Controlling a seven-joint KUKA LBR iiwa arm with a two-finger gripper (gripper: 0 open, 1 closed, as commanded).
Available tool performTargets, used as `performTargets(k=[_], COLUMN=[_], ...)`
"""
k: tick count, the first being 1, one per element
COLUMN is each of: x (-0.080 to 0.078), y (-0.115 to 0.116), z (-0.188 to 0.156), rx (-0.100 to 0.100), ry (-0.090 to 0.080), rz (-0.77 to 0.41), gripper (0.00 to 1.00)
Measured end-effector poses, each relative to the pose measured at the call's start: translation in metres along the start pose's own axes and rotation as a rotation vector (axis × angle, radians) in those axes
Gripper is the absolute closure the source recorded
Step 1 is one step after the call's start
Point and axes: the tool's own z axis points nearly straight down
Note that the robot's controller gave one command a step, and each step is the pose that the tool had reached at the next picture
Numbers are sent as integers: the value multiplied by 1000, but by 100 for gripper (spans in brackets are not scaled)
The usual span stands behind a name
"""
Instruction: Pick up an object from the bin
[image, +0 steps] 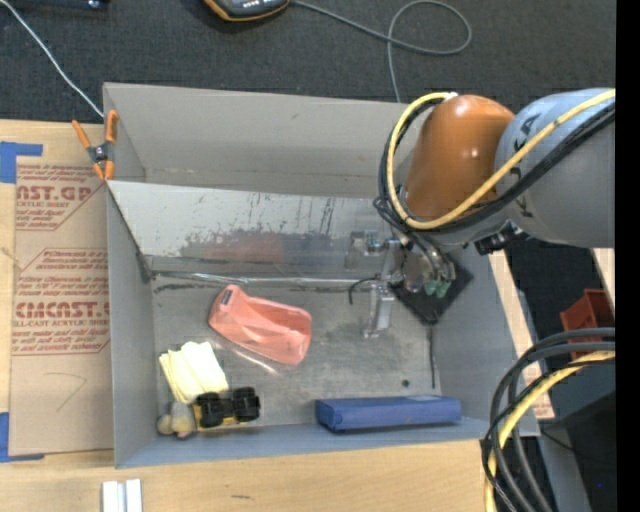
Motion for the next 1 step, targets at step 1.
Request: performTargets(k=[1], x=[-2], y=[0], z=[-5], rx=[0], ry=[-8], rz=[0], gripper=[0])
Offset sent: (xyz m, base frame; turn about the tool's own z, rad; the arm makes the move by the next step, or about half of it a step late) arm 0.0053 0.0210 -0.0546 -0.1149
